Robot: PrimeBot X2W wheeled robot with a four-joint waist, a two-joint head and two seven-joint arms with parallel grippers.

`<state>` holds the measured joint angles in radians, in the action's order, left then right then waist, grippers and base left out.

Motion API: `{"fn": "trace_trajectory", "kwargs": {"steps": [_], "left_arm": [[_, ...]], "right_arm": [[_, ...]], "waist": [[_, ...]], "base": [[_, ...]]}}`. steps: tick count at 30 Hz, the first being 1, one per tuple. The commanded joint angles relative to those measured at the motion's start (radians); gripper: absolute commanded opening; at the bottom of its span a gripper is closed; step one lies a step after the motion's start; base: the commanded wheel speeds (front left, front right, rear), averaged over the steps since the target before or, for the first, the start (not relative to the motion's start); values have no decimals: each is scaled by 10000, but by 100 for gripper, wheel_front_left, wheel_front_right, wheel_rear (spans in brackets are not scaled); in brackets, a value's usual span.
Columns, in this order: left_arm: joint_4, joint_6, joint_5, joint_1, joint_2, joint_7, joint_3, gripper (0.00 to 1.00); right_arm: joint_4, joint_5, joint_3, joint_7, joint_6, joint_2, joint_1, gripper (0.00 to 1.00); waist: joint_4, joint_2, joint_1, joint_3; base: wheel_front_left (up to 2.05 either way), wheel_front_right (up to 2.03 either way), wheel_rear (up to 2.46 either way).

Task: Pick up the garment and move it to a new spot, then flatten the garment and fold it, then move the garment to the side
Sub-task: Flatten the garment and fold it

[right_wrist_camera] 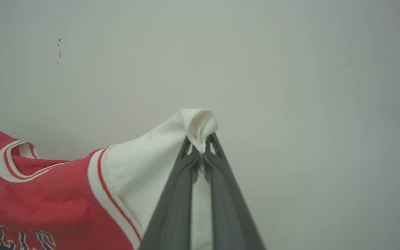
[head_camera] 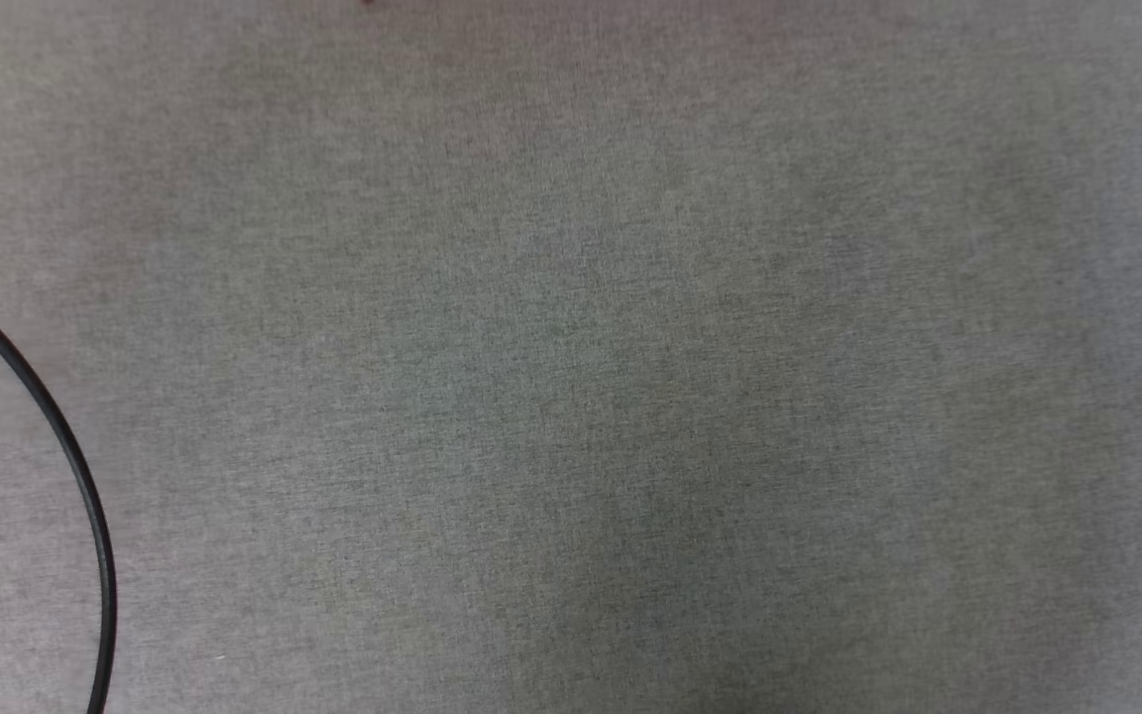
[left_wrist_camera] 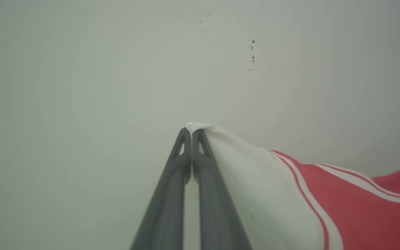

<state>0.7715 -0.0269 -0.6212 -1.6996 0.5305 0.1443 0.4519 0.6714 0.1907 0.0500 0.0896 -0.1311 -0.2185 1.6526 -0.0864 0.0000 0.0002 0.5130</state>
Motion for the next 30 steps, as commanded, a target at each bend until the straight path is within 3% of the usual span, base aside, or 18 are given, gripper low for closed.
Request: {"fn": "trace_trajectory", "kwargs": {"steps": [1, 7, 15, 22, 30], "left_arm": [[69, 18, 11, -110, 6, 62, 10, 0], [565, 312, -267, -53, -175, 108, -25, 0], [1554, 895, -827, 880, -538, 161, -42, 0], [2297, 1321, -1348, 2710, -873, 444, 41, 0], [2572, 1523, -2010, 5900, -1105, 937, 43, 0]], "right_arm": [[132, -49, 39, -111, 5, -27, 160, 0], [960, 243, 383, -543, 7, 24, 480, 0], [1998, 777, 1031, -889, 5, -54, -386, 0], [2622, 1612, 1888, -985, 5, -138, -2284, 0], [2699, 2795, 2800, -1318, 5, -296, -5331, 0]], "waist": [[27, 0, -2, 256], [101, 0, -2, 524], [271, 0, -2, 391], [419, 0, -2, -388], [484, 0, -2, -1880]], "base": [[0, 0, 0], [0, 0, 0], [0, 0, 0], [0, 0, 0], [0, 0, 0]]}}
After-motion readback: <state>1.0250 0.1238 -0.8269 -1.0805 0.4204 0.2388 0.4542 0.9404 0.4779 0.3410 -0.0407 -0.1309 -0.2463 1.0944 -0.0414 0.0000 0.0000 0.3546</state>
